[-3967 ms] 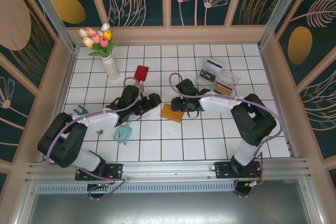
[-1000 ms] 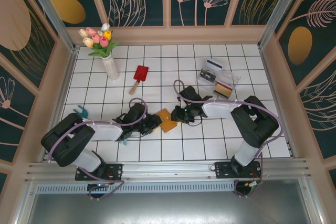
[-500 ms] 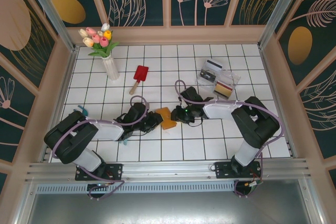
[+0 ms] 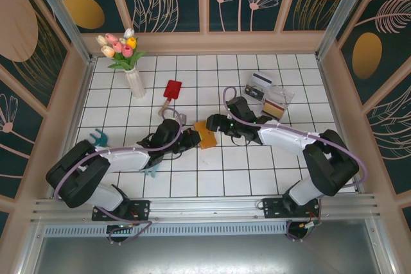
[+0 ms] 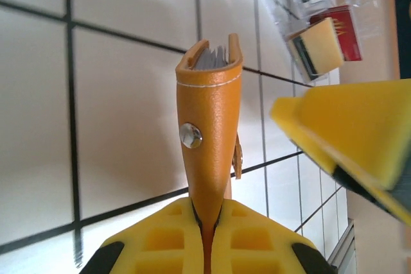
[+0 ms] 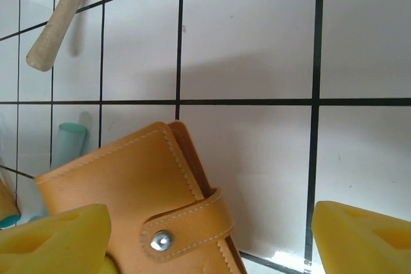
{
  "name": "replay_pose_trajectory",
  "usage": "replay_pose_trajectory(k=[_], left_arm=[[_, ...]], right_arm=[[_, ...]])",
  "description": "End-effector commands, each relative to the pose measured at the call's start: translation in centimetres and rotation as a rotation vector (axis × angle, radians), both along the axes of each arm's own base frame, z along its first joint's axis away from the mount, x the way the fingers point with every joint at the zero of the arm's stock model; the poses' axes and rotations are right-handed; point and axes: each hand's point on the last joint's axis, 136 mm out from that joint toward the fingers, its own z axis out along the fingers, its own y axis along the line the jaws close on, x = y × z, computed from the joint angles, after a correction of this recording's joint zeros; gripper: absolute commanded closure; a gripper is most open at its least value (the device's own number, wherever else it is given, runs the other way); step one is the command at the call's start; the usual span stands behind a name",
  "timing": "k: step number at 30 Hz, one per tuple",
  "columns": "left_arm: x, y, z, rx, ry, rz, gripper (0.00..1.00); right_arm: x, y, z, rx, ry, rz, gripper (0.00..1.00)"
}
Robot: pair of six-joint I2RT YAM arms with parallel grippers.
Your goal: Take the credit cards out of the card holder
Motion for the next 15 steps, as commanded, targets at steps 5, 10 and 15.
replay_pose_trajectory(k=[5,10,15], left_arm=[[1.3,-1.3,3.2,0.056,-0.143,-0.081,1.0],[1.7,-1.5,3.9,0.071,-0.175,-0.094,1.0],[1.7,-1.9,3.6,0.087,-0.175,-0.118,1.0]], right_arm=[[-0.3,1.2,0.7,0.047,0.015,0.045,0.34],[-0.4,1.7,0.8,0.067,0.019,0.07,0.35],[-1.0,2.0,0.8,0.076,0.017,0.107,0.34]])
